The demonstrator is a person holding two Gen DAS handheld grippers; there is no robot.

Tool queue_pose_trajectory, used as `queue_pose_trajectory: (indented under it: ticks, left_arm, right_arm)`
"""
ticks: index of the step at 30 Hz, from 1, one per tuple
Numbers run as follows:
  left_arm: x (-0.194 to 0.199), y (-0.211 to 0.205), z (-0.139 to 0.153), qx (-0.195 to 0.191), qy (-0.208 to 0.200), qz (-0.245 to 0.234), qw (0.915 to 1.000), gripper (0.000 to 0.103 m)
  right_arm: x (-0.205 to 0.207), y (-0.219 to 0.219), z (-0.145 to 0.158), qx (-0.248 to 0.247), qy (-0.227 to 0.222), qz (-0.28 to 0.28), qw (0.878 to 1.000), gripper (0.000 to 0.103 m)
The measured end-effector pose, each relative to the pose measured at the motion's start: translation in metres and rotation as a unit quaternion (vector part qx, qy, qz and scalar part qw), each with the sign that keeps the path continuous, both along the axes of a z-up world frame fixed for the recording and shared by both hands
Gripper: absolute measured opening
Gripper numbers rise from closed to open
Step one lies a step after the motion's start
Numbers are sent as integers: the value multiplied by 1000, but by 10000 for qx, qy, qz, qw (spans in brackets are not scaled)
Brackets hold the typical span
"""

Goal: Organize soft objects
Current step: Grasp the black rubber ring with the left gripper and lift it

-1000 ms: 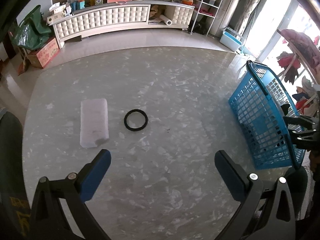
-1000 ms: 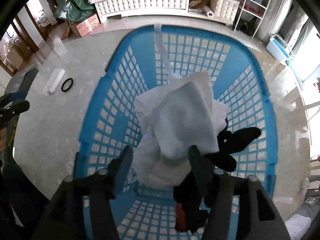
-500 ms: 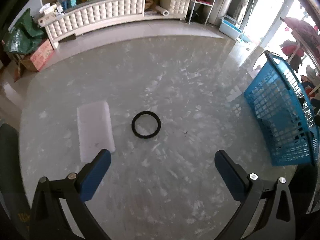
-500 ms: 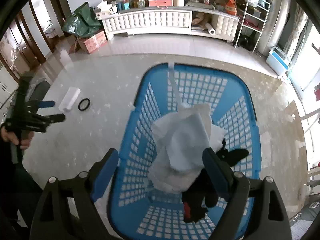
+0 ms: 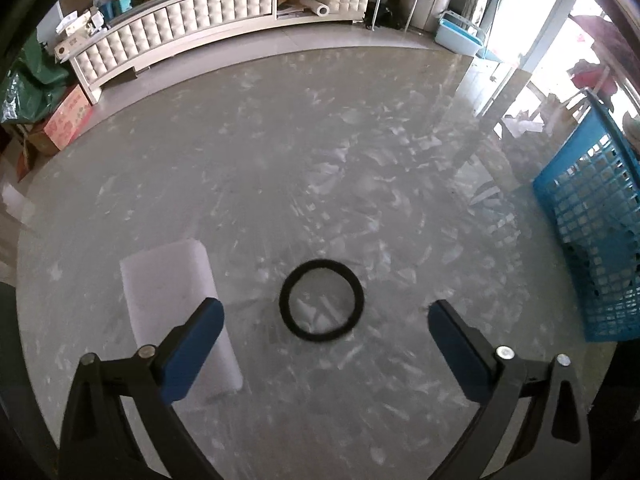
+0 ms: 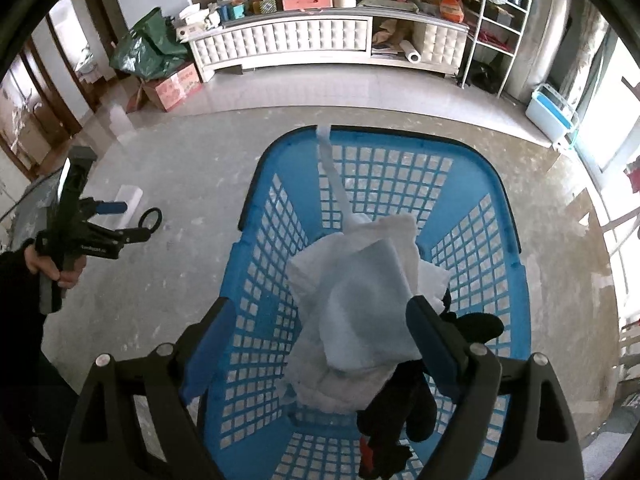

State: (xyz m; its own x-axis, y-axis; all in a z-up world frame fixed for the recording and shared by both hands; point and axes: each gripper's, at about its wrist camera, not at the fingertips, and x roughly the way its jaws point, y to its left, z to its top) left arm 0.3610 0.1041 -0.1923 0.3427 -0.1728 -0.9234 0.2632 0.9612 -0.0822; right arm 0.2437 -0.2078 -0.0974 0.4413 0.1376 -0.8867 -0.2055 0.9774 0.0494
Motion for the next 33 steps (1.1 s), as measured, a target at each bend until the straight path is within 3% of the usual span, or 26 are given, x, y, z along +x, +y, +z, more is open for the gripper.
queue_pose_trajectory:
  ticks: [2, 7, 13, 17, 19, 26, 33]
  left_arm:
    - [4, 0, -5, 98, 24, -26, 9999, 89]
    - [6, -4, -10, 288, -17, -107, 9995, 81]
    - [7, -9, -6, 427, -100, -119, 9990, 55]
    - [5, -7, -3, 282, -45, -113, 9995, 28]
    - [4, -6, -3, 298, -15, -97, 9995, 20]
    - [-11, -9, 8, 170, -2, -89, 9998, 17]
    - [-54, -41, 66, -35, -378, -349, 9987, 17]
  right_arm:
    - [1, -4, 0, 6, -3, -73, 10000, 86]
    - [-3, -15, 4, 104, -58, -231, 9997, 86]
    - [-5, -25, 7, 140, -52, -399, 9991, 86]
    - [-11, -29, 7, 133, -38, -474, 9988, 87]
    - [-12, -31, 8, 137, -30, -501, 9986, 87]
    - [-19, -30, 15, 126, -53, -490, 9987, 87]
    - [-33, -30, 21, 109, -164, -494, 9986, 92]
